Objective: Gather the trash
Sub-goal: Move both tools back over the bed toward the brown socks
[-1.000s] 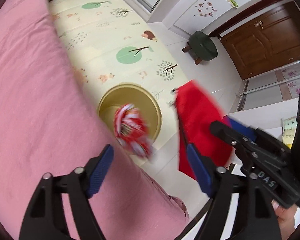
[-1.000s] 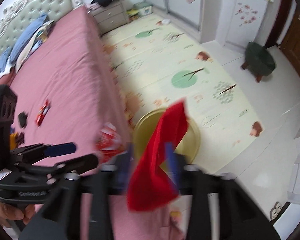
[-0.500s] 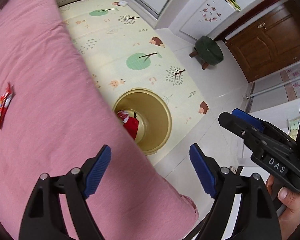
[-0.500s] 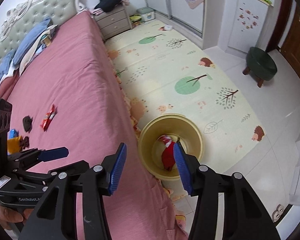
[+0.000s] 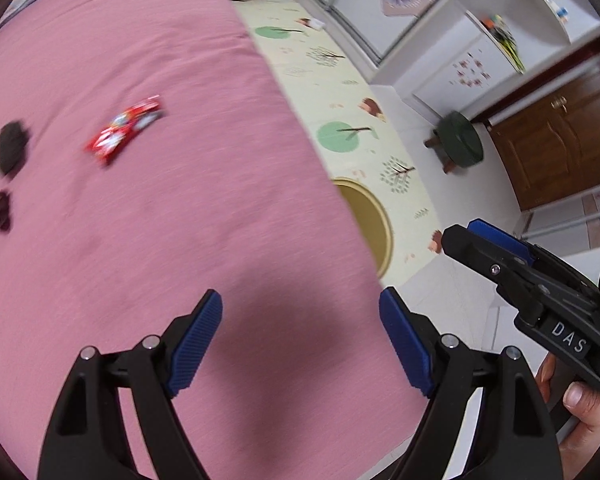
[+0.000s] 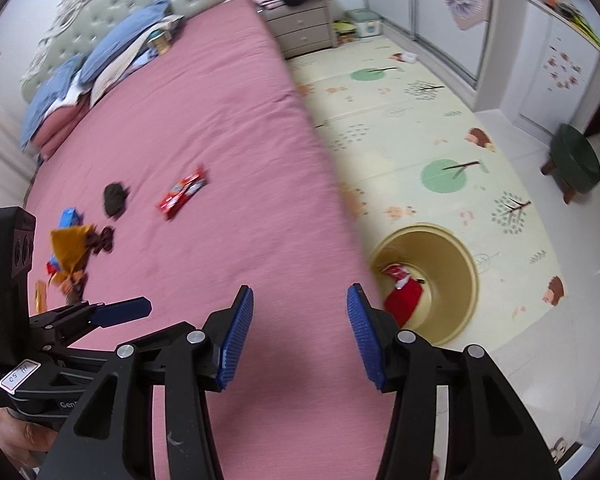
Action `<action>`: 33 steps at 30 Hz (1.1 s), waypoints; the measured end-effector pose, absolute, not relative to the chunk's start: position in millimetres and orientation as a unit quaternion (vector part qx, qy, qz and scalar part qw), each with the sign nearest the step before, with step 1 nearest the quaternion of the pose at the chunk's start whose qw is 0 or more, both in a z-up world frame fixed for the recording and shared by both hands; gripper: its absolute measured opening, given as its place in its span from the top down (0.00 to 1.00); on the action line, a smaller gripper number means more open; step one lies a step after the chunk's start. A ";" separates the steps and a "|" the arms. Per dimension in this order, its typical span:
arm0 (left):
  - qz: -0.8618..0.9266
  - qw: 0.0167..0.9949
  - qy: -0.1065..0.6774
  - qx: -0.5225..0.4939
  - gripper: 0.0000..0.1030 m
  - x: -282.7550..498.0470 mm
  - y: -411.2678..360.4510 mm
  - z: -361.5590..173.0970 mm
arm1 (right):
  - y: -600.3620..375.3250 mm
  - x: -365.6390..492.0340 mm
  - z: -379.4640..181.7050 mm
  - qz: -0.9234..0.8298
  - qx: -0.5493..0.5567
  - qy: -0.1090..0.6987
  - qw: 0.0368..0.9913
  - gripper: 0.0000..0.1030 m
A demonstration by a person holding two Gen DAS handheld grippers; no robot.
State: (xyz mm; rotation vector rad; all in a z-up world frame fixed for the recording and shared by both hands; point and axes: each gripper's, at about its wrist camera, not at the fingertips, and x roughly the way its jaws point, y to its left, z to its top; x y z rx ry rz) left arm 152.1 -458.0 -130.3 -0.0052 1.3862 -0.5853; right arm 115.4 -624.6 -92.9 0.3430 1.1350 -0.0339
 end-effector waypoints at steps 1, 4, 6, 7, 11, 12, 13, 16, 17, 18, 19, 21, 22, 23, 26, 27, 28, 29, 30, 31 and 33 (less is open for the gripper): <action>-0.261 0.731 0.630 -0.006 0.22 151.3 -449.1 -130.8 | -612.1 117.3 -93.4 -0.008 0.158 0.538 0.828 0.53; -0.239 0.737 0.632 -0.021 0.22 149.7 -413.8 -132.8 | -584.1 118.3 -95.0 0.010 0.149 0.542 0.827 0.53; -0.224 0.740 0.633 -0.033 0.22 147.2 -389.0 -134.6 | -559.8 119.3 -95.4 0.026 0.140 0.546 0.825 0.53; -0.220 0.741 0.634 -0.038 0.22 146.0 -380.6 -135.7 | -547.8 119.7 -95.7 0.034 0.135 0.549 0.824 0.53; -0.194 0.748 0.631 -0.060 0.22 137.9 -334.4 -135.3 | -507.8 121.6 -94.6 0.061 0.119 0.552 0.823 0.53; -0.187 0.751 0.630 -0.065 0.22 135.9 -322.9 -134.6 | -497.4 121.9 -93.6 0.066 0.114 0.552 0.823 0.53; -0.183 0.753 0.628 -0.069 0.22 134.4 -313.6 -134.2 | -489.0 122.3 -93.0 0.072 0.111 0.553 0.823 0.53; -0.168 0.759 0.624 -0.081 0.22 130.0 -282.4 -131.2 | -455.5 124.1 -88.9 0.094 0.098 0.553 0.822 0.53; -0.165 0.760 0.623 -0.084 0.22 128.7 -273.5 -130.5 | -447.4 124.3 -88.2 0.100 0.094 0.554 0.821 0.53; -0.159 0.763 0.620 -0.087 0.22 126.9 -262.4 -129.3 | -437.4 124.7 -87.4 0.105 0.090 0.553 0.821 0.53; -0.155 0.764 0.619 -0.090 0.22 126.0 -253.1 -129.2 | -425.8 125.2 -86.8 0.113 0.086 0.553 0.821 0.53; -0.148 0.766 0.618 -0.096 0.22 124.1 -238.4 -127.4 | -407.7 126.1 -86.8 0.120 0.078 0.554 0.820 0.53; -0.142 0.768 0.617 -0.099 0.22 122.6 -229.1 -126.4 | -400.5 126.5 -86.6 0.123 0.076 0.554 0.820 0.53; -0.138 0.769 0.616 -0.102 0.22 121.6 -220.7 -125.9 | -390.8 126.7 -87.0 0.129 0.075 0.556 0.818 0.53; -0.125 0.771 0.614 -0.112 0.22 118.6 -193.0 -125.2 | -364.9 127.7 -85.9 0.142 0.068 0.557 0.815 0.53; -0.121 0.772 0.614 -0.114 0.22 117.7 -183.5 -125.1 | -356.3 128.7 -85.5 0.146 0.065 0.558 0.814 0.53; -0.118 0.772 0.613 -0.117 0.22 117.6 -177.5 -125.0 | -348.9 128.9 -85.5 0.149 0.064 0.558 0.814 0.53; -0.114 0.772 0.613 -0.121 0.22 117.6 -168.1 -125.4 | -340.2 130.2 -85.6 0.155 0.061 0.559 0.813 0.53; -0.111 0.773 0.613 -0.123 0.22 117.4 -161.6 -125.6 | -332.1 131.6 -85.4 0.159 0.059 0.559 0.812 0.53; -0.106 0.774 0.612 -0.125 0.22 117.5 -153.0 -125.7 | -323.0 133.9 -85.3 0.163 0.057 0.559 0.811 0.53; -0.098 0.775 0.611 -0.127 0.22 118.8 -136.8 -126.9 | -308.4 138.2 -85.4 0.171 0.053 0.560 0.809 0.53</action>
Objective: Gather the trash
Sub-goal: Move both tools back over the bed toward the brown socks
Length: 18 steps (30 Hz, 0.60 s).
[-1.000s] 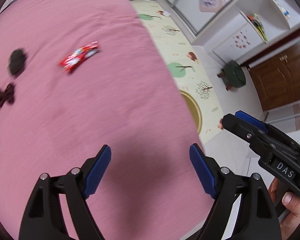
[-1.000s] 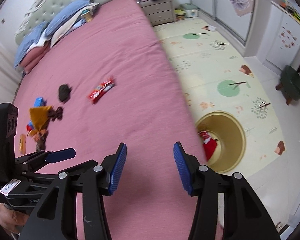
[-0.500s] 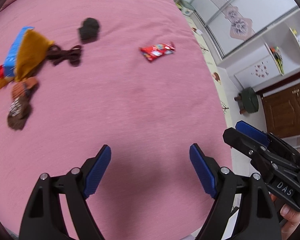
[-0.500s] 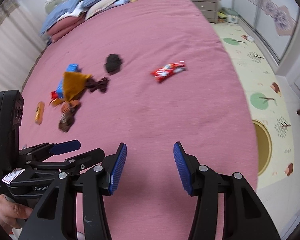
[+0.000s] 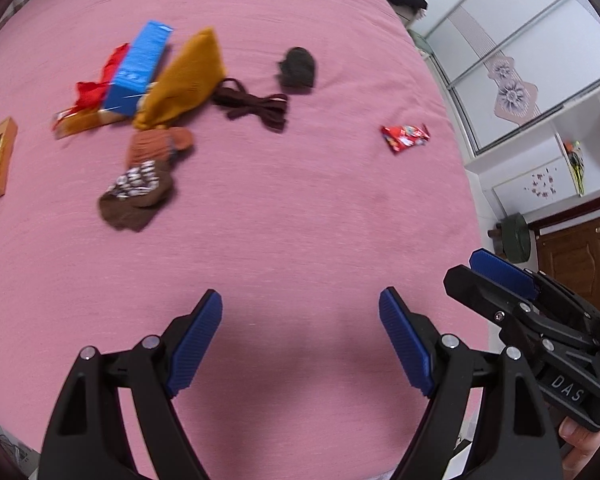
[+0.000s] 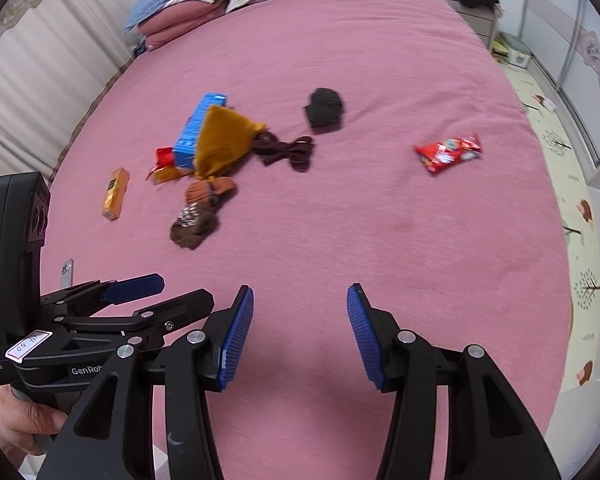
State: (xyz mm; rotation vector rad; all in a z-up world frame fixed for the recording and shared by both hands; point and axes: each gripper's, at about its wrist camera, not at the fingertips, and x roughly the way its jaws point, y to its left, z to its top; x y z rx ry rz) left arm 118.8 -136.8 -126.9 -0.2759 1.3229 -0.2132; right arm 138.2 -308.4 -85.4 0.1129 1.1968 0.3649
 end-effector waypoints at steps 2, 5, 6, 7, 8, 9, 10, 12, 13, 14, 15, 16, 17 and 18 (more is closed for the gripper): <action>-0.093 0.776 0.610 -0.130 0.22 119.7 -125.4 -128.0 | -296.0 142.7 -86.1 0.178 0.049 0.560 0.808 0.53; -0.081 0.778 0.609 -0.136 0.22 124.0 -104.3 -129.7 | -276.0 150.2 -87.8 0.189 0.044 0.562 0.804 0.53; -0.079 0.778 0.608 -0.138 0.22 125.3 -99.2 -129.6 | -268.9 153.5 -88.7 0.192 0.042 0.562 0.803 0.53; -0.074 0.778 0.607 -0.141 0.22 127.7 -92.3 -130.2 | -262.0 157.2 -89.7 0.196 0.041 0.562 0.802 0.53; -0.071 0.778 0.607 -0.144 0.22 130.1 -87.4 -130.5 | -257.5 159.1 -90.3 0.198 0.039 0.563 0.802 0.53; -0.068 0.778 0.607 -0.145 0.22 132.8 -82.5 -131.5 | -251.9 162.5 -91.5 0.201 0.038 0.564 0.800 0.53; -0.064 0.778 0.607 -0.146 0.22 135.8 -77.1 -132.8 | -247.0 165.6 -92.5 0.204 0.038 0.564 0.799 0.53; -0.059 0.778 0.608 -0.148 0.22 142.9 -66.6 -136.3 | -236.8 173.8 -94.9 0.210 0.035 0.567 0.796 0.53; -0.057 0.778 0.608 -0.149 0.22 145.4 -63.3 -138.0 | -231.2 178.4 -96.7 0.213 0.033 0.568 0.794 0.53; -0.055 0.778 0.608 -0.150 0.22 148.6 -59.4 -140.0 | -227.6 181.0 -97.3 0.214 0.031 0.568 0.794 0.53; -0.053 0.777 0.609 -0.151 0.22 153.0 -55.0 -142.5 | -223.7 184.9 -98.2 0.216 0.030 0.569 0.793 0.53; -0.051 0.777 0.609 -0.151 0.22 155.3 -52.7 -143.8 | -220.5 188.4 -99.6 0.218 0.030 0.570 0.792 0.53; -0.049 0.778 0.609 -0.151 0.22 158.5 -49.6 -145.7 | -217.2 192.3 -101.6 0.219 0.029 0.571 0.790 0.53; -0.047 0.777 0.609 -0.150 0.22 162.8 -46.3 -148.6 | -214.1 195.9 -103.4 0.220 0.029 0.571 0.790 0.53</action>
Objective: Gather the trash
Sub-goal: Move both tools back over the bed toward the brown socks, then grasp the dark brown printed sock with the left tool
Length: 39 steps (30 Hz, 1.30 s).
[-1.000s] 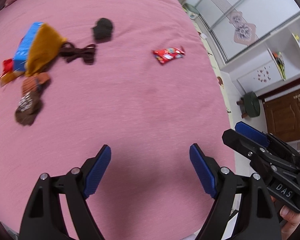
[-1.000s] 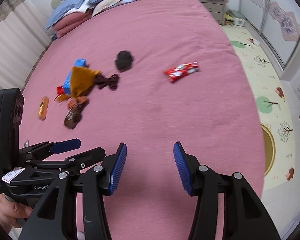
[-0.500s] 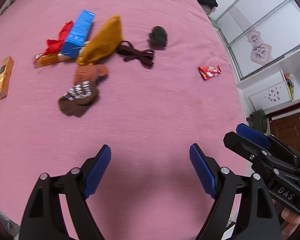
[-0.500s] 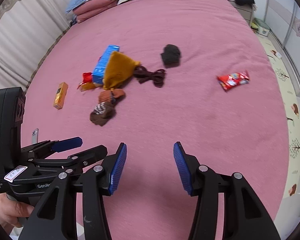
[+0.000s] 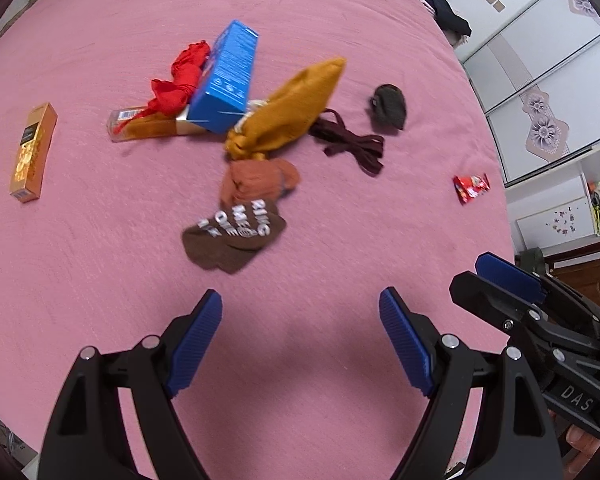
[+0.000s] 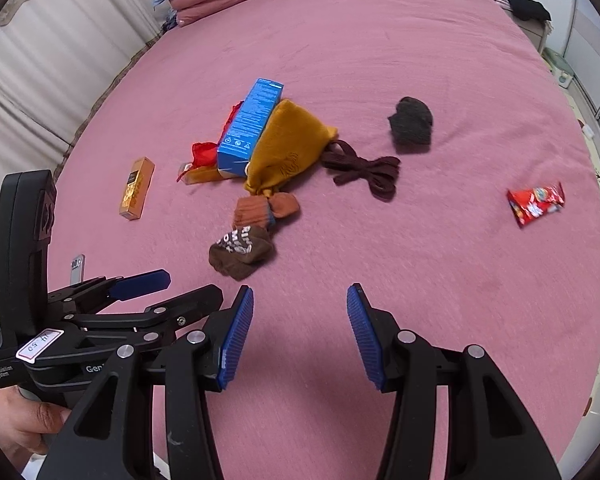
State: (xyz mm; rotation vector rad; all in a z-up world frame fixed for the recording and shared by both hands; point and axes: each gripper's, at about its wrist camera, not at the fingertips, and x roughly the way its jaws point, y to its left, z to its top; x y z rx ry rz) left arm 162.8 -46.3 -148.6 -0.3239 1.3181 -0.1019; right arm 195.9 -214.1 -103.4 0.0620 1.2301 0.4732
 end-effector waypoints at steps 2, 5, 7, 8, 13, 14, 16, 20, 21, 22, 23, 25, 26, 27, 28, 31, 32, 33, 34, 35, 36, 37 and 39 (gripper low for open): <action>-0.044 0.777 0.611 -0.146 0.22 169.2 -41.4 -153.3 | -208.3 203.6 -107.2 0.222 0.027 0.574 0.788 0.53; -0.042 0.777 0.612 -0.142 0.22 178.5 -34.5 -160.5 | -201.1 214.0 -113.6 0.224 0.024 0.577 0.785 0.53; -0.040 0.776 0.615 -0.134 0.22 185.8 -31.1 -168.0 | -197.2 221.2 -119.1 0.222 0.026 0.580 0.784 0.53; -0.039 0.775 0.616 -0.132 0.22 188.2 -29.4 -171.7 | -194.7 226.0 -123.8 0.223 0.029 0.583 0.781 0.53; -0.036 0.769 0.626 -0.127 0.22 202.1 -19.3 -194.3 | -184.6 241.9 -142.0 0.224 0.029 0.594 0.772 0.53; -0.035 0.768 0.628 -0.125 0.22 204.8 -18.0 -198.8 | -182.2 245.4 -147.0 0.224 0.030 0.598 0.769 0.53; -0.036 0.765 0.631 -0.125 0.22 210.7 -14.9 -207.8 | -177.8 251.9 -156.1 0.226 0.031 0.604 0.764 0.53; -0.039 0.760 0.637 -0.126 0.22 219.3 -13.0 -222.5 | -168.2 264.9 -171.1 0.229 0.033 0.612 0.756 0.53; -0.040 0.758 0.640 -0.125 0.22 221.9 -13.0 -227.3 | -165.8 268.2 -174.2 0.230 0.034 0.614 0.754 0.53; -0.042 0.756 0.641 -0.125 0.22 223.3 -13.6 -230.8 | -164.4 270.6 -176.3 0.231 0.034 0.615 0.754 0.53; -0.045 0.755 0.642 -0.126 0.22 224.7 -13.7 -234.4 | -162.2 273.5 -178.7 0.232 0.035 0.616 0.752 0.52; -0.048 0.752 0.644 -0.128 0.22 226.9 -14.3 -240.8 | -158.2 278.8 -183.5 0.233 0.035 0.618 0.750 0.53; -0.049 0.752 0.645 -0.129 0.22 227.6 -14.7 -242.8 | -157.0 280.6 -185.1 0.235 0.035 0.619 0.749 0.53; -0.051 0.752 0.645 -0.128 0.22 228.1 -15.1 -245.9 | -155.2 282.6 -187.3 0.237 0.035 0.620 0.747 0.53; -0.051 0.751 0.646 -0.128 0.22 228.4 -15.9 -248.1 | -153.6 283.8 -188.8 0.238 0.035 0.621 0.746 0.53; -0.050 0.751 0.647 -0.124 0.27 229.2 -17.8 -254.7 | -147.0 288.2 -194.2 0.244 0.029 0.624 0.742 0.52; -0.050 0.750 0.648 -0.123 0.32 229.3 -18.5 -256.9 | -144.8 289.1 -196.4 0.246 0.029 0.625 0.740 0.52; -0.048 0.750 0.649 -0.122 0.38 228.7 -18.6 -258.5 | -142.4 290.1 -198.8 0.248 0.028 0.627 0.738 0.52; -0.044 0.751 0.648 -0.118 0.41 227.5 -18.6 -259.5 | -140.6 291.0 -200.2 0.249 0.029 0.628 0.737 0.52; -0.044 0.752 0.646 -0.120 0.48 226.7 -17.7 -259.7 | -138.9 292.1 -202.0 0.250 0.031 0.629 0.735 0.52; -0.042 0.753 0.645 -0.125 0.55 225.4 -15.2 -259.8 | -137.2 293.0 -203.6 0.253 0.035 0.631 0.733 0.53; -0.041 0.753 0.644 -0.132 0.58 224.1 -13.2 -259.7 | -136.0 293.5 -204.5 0.254 0.037 0.631 0.732 0.52; -0.039 0.751 0.643 -0.146 0.72 220.9 -8.2 -259.7 | -130.8 293.9 -206.2 0.258 0.038 0.631 0.731 0.52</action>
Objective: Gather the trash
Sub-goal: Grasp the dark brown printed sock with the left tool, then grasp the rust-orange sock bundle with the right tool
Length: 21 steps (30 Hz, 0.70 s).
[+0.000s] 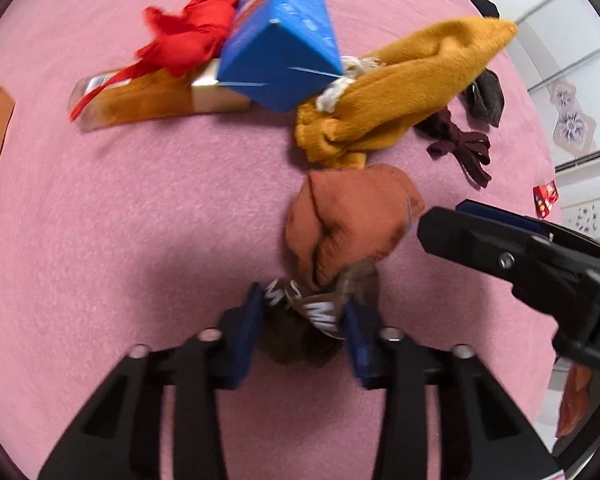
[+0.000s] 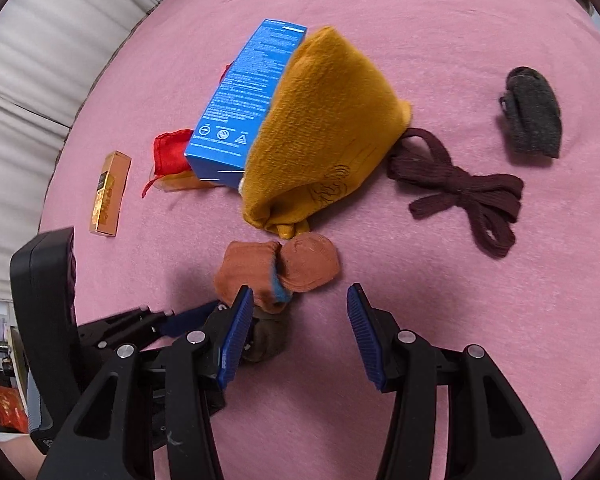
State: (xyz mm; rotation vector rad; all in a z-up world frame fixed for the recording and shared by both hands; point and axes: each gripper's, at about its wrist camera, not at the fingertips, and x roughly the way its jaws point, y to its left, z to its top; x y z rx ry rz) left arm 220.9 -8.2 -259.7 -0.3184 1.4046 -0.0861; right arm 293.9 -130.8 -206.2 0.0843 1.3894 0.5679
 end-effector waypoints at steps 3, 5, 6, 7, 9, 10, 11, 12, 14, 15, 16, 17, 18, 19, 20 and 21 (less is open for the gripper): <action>-0.039 0.748 0.641 -0.166 0.79 214.3 0.0 -258.4 | -123.8 294.0 -208.8 0.265 0.044 0.633 0.726 0.52; -0.039 0.748 0.641 -0.170 0.80 211.0 2.9 -257.1 | -118.9 295.6 -209.6 0.269 0.046 0.633 0.724 0.53; -0.040 0.747 0.641 -0.174 0.80 209.1 4.0 -256.8 | -116.2 296.1 -211.0 0.270 0.048 0.635 0.723 0.52; -0.040 0.746 0.640 -0.176 0.80 208.1 5.1 -256.7 | -113.4 296.6 -212.7 0.270 0.049 0.636 0.721 0.52; -0.041 0.745 0.641 -0.179 0.80 205.9 8.3 -257.1 | -109.1 298.3 -217.1 0.266 0.052 0.638 0.721 0.53; -0.041 0.745 0.640 -0.184 0.80 205.0 10.3 -257.4 | -108.0 299.2 -218.5 0.263 0.054 0.639 0.721 0.53; -0.041 0.744 0.640 -0.187 0.80 203.8 13.3 -257.5 | -106.8 300.6 -220.4 0.262 0.057 0.641 0.719 0.53; -0.041 0.743 0.640 -0.192 0.80 203.4 14.4 -257.9 | -105.8 302.1 -222.8 0.261 0.061 0.643 0.718 0.53; -0.041 0.742 0.639 -0.197 0.80 202.9 15.6 -257.6 | -102.9 305.0 -227.2 0.262 0.074 0.644 0.715 0.53; -0.040 0.742 0.639 -0.198 0.80 202.6 16.5 -257.1 | -101.3 306.6 -229.4 0.261 0.079 0.646 0.713 0.53; -0.039 0.742 0.639 -0.199 0.80 202.5 16.4 -257.1 | -99.8 307.9 -231.3 0.260 0.081 0.647 0.712 0.53; -0.038 0.742 0.639 -0.200 0.80 202.3 16.3 -256.9 | -97.9 308.9 -233.5 0.260 0.086 0.650 0.709 0.53; -0.038 0.742 0.638 -0.202 0.80 202.0 17.1 -256.4 | -96.1 309.3 -235.0 0.261 0.091 0.651 0.707 0.56; -0.037 0.742 0.638 -0.203 0.81 201.3 18.0 -255.7 | -93.7 309.2 -236.7 0.262 0.095 0.652 0.705 0.63; -0.035 0.743 0.637 -0.204 0.81 200.5 18.6 -255.1 | -93.1 308.8 -237.5 0.262 0.095 0.653 0.704 0.66; -0.034 0.743 0.637 -0.204 0.81 200.0 18.9 -254.8 | -91.8 308.7 -238.8 0.264 0.095 0.656 0.701 0.75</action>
